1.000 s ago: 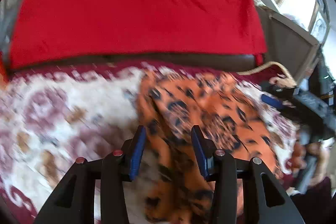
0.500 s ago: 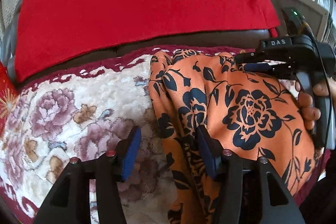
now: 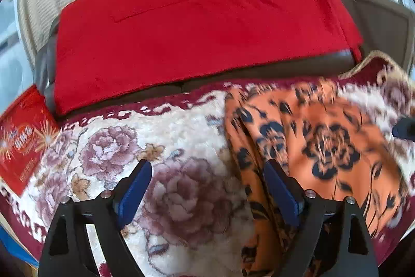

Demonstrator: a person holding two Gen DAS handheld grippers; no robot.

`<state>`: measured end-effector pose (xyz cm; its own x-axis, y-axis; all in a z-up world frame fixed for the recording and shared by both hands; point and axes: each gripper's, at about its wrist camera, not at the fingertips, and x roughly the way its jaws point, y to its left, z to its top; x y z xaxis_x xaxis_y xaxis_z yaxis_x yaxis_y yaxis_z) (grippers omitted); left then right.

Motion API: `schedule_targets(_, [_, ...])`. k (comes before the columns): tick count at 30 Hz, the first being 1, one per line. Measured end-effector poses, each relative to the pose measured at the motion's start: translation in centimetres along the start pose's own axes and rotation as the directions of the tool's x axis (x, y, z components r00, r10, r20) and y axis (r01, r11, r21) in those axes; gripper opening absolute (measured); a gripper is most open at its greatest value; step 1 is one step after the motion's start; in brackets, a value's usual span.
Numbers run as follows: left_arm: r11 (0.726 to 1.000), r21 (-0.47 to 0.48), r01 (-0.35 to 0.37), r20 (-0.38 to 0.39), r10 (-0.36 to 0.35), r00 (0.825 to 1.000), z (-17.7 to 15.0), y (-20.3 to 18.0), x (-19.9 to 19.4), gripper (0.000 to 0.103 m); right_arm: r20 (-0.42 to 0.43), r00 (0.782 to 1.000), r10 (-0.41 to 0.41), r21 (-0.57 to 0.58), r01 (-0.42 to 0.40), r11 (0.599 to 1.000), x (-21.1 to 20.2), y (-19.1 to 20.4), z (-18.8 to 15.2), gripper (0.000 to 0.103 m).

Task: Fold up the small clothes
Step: 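Release the shirt and flatten it with both grippers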

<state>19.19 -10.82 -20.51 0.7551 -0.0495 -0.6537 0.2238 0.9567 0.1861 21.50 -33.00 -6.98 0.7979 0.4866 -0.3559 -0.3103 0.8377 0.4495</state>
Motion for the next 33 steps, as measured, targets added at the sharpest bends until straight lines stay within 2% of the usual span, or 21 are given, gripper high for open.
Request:
schedule_targets(2, [1.0, 0.008, -0.005, -0.045, 0.006, 0.999, -0.5, -1.1, 0.8, 0.096, -0.055, 0.998, -0.011, 0.0, 0.011, 1.0, 0.5, -0.1, -2.2, 0.058])
schedule_targets(3, [0.999, 0.007, -0.051, -0.061, 0.051, 0.997, -0.7, -1.5, 0.9, 0.097, -0.103, 0.994, -0.023, -0.004, 0.023, 1.0, 1.2, -0.4, -3.2, 0.058])
schedule_targets(4, [0.997, 0.017, -0.079, -0.057, 0.08, 0.995, -0.9, -2.0, 0.7, 0.098, -0.126, 0.989, -0.072, -0.043, 0.067, 0.997, 2.2, -0.2, -4.3, 0.058])
schedule_targets(5, [0.995, 0.046, -0.091, -0.022, 0.092, 0.995, -1.0, -2.5, 0.3, 0.098, -0.11, 0.989, -0.098, -0.086, 0.089, 0.992, 2.4, 0.2, -4.7, 0.058])
schedule_targets(7, [0.992, 0.096, -0.078, -0.005, 0.078, 0.997, -0.8, -2.8, 0.0, 0.098, -0.107, 0.984, -0.141, -0.167, 0.122, 0.978, 2.5, 1.3, -4.8, 0.058])
schedule_targets(9, [0.994, 0.099, -0.035, -0.016, 0.036, 0.999, -0.5, -2.3, -0.2, 0.098, -0.102, 0.988, -0.118, -0.146, 0.102, 0.984, 2.2, 1.1, -4.6, 0.058])
schedule_targets(11, [0.998, 0.054, -0.031, 0.02, 0.03, 0.999, -0.3, -1.5, -0.8, 0.098, -0.077, 0.996, -0.055, -0.067, 0.05, 0.997, 1.1, 0.2, -4.1, 0.058])
schedule_targets(12, [0.999, 0.038, -0.036, 0.048, 0.034, 0.998, -0.2, -1.2, -1.4, 0.098, -0.053, 0.998, -0.035, -0.047, 0.032, 0.998, 0.5, -0.1, -3.9, 0.058])
schedule_targets(14, [0.998, 0.026, -0.056, 0.095, 0.053, 0.994, 0.2, -0.8, -2.4, 0.098, 0.047, 0.999, -0.009, -0.047, 0.011, 0.999, -1.5, -0.1, -3.2, 0.058])
schedule_targets(17, [0.996, -0.001, -0.084, 0.139, 0.083, 0.987, 0.6, -0.2, -3.4, 0.098, 0.136, 0.99, 0.025, -0.03, -0.022, 0.999, -3.1, -0.3, -2.8, 0.058])
schedule_targets(19, [0.997, -0.019, -0.077, 0.151, 0.079, 0.985, 1.0, 0.1, -3.9, 0.098, 0.161, 0.986, 0.034, -0.009, -0.033, 0.999, -3.6, -0.2, -2.5, 0.058])
schedule_targets(33, [0.996, -0.05, -0.07, 0.154, 0.077, 0.985, 1.3, 0.5, -4.1, 0.098, 0.164, 0.986, 0.033, 0.011, -0.035, 0.999, -3.3, -0.5, -2.4, 0.058])
